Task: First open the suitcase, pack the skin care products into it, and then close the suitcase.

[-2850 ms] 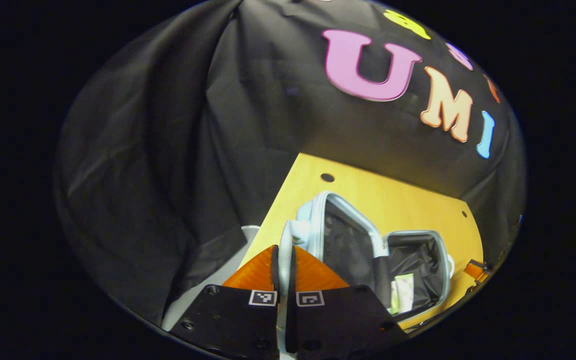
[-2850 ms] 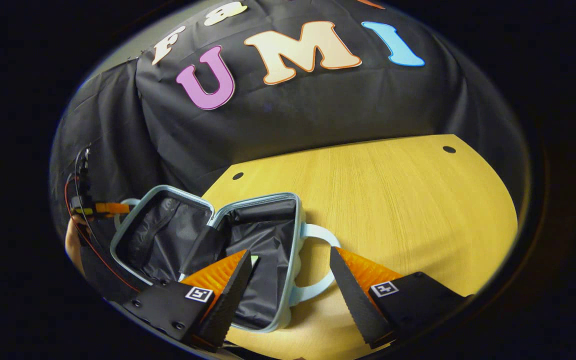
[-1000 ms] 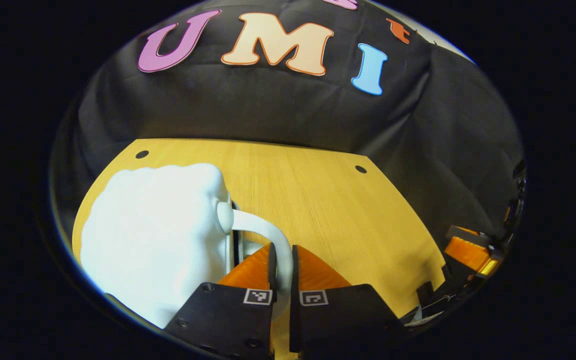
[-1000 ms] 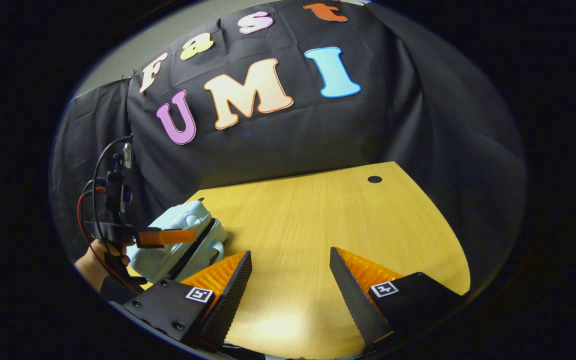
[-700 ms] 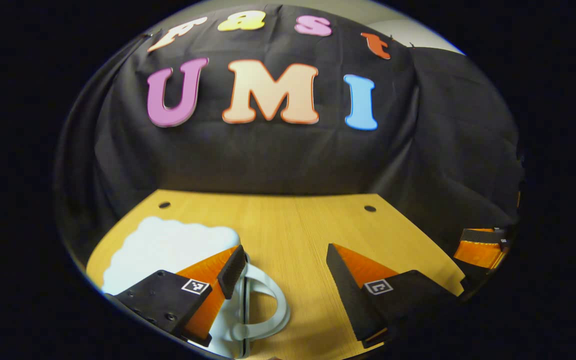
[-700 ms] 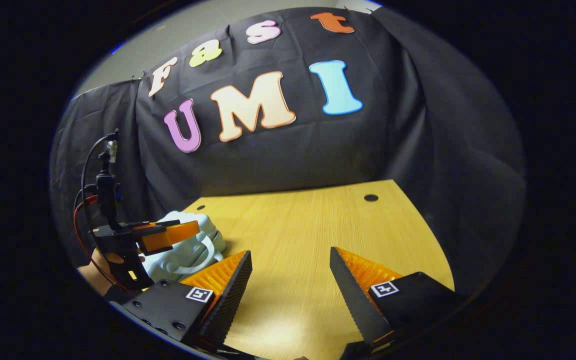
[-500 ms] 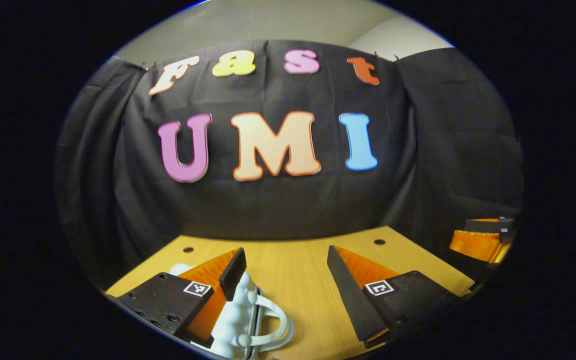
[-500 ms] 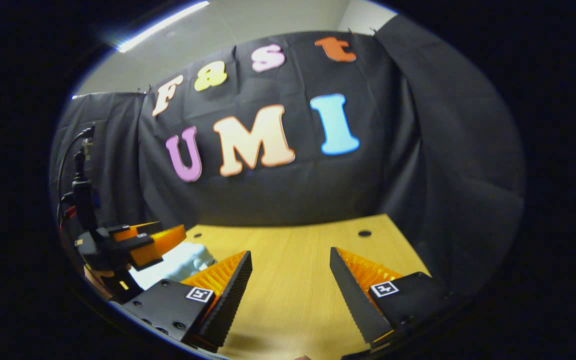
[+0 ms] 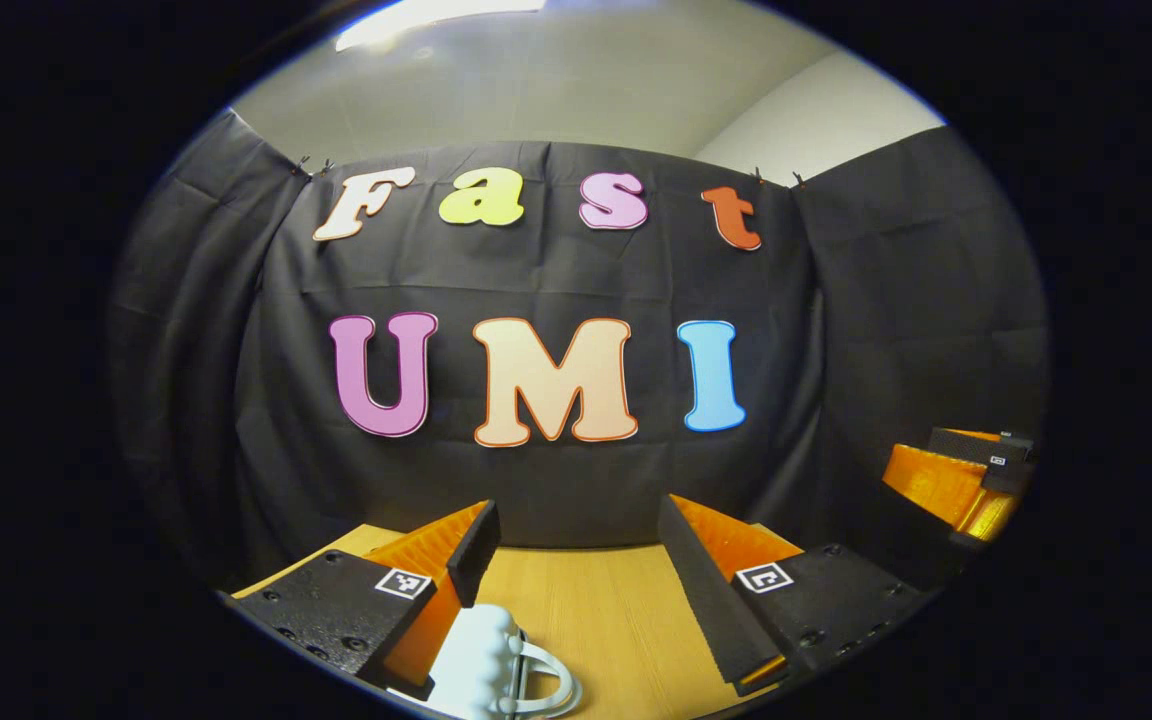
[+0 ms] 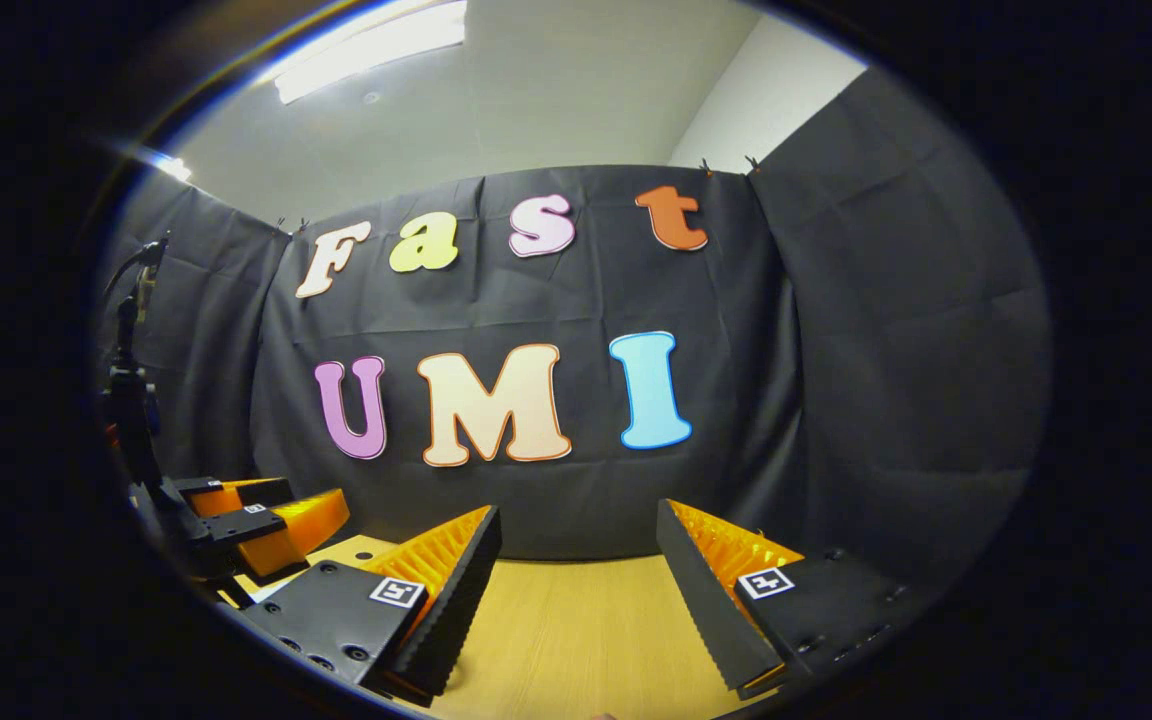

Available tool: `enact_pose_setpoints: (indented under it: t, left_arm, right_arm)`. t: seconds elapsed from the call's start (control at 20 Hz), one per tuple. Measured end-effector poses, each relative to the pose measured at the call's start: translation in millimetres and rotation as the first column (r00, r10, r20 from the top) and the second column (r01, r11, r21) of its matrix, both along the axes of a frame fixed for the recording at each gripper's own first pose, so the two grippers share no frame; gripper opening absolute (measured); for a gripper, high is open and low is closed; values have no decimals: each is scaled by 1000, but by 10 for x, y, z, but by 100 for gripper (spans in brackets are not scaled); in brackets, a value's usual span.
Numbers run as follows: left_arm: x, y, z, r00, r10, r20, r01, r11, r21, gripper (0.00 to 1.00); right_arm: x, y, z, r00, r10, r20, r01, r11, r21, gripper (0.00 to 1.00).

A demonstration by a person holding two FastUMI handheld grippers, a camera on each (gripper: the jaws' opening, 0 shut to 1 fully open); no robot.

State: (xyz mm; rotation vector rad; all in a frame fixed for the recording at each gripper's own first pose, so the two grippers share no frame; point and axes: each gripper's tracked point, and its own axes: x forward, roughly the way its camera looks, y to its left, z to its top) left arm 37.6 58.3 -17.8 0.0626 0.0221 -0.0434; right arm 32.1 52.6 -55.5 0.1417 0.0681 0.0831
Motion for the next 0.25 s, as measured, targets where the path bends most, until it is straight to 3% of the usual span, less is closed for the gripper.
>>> enact_pose_setpoints:
  t: [0.25]
  left_arm:
    - [-48, -133, 145, 998, -50, 27, 50, 999, 13, 94]
  right_arm:
    - [-188, 0, 251, 998, -21, 55, 23, 999, -38, 94]
